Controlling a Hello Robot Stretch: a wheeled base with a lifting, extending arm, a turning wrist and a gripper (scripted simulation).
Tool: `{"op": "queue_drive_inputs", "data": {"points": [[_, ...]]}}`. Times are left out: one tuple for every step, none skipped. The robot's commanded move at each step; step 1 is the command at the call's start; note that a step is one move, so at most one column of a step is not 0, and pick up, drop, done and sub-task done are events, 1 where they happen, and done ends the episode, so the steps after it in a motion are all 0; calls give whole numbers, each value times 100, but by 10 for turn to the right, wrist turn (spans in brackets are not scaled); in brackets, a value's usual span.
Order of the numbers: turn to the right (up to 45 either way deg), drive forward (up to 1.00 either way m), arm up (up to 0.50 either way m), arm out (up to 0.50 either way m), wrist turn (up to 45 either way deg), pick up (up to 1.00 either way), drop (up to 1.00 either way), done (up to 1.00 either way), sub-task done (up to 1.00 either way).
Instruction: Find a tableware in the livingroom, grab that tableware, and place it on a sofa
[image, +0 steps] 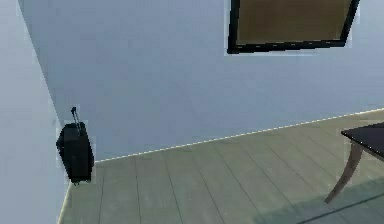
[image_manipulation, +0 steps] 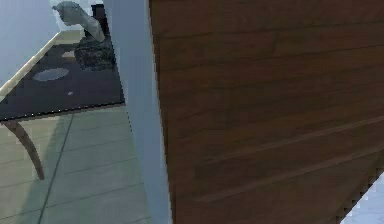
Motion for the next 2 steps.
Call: {"op": "queue_drive_inputs", "data": {"points": [[-180, 0, 0, 0, 0, 0, 0, 0, 0], [0, 30, 0, 0, 0, 0, 0, 0, 0]]}}
